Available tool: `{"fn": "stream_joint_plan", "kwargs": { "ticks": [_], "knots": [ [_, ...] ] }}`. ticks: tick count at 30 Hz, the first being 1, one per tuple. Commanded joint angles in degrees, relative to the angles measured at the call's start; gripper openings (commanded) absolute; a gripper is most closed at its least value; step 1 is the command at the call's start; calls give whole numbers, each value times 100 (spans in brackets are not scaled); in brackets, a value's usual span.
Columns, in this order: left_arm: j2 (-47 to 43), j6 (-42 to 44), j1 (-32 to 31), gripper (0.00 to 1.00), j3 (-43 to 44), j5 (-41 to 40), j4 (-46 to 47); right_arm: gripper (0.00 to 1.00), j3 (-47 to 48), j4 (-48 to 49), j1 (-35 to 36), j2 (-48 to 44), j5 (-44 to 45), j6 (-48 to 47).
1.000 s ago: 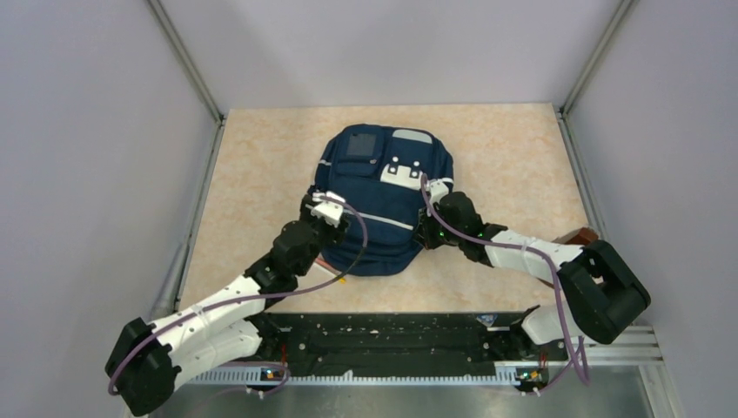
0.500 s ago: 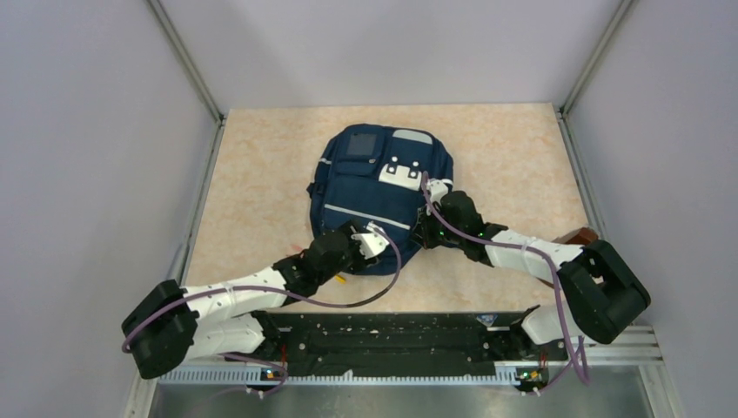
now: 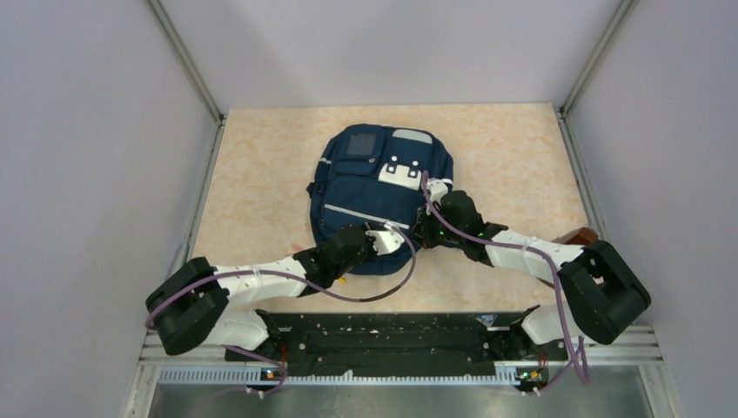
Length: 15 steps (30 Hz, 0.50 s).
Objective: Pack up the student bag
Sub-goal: Unzip the student bag at the center of the board.
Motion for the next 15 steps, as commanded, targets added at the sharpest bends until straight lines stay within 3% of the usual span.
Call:
{"fn": "stream_joint_plan", "kwargs": {
  "ticks": [1,5,15],
  "knots": [
    [233,134,17,32,366,-12,421,0,350,32,-14,-215,-49,-58],
    [423,-16,17,0,571,285,423,0,530,-251,-97,-214,147,-180],
    [1489,-1840,17,0,1896,778,88,0,653,-985,-105,-556,547,-392]
  ]
}}
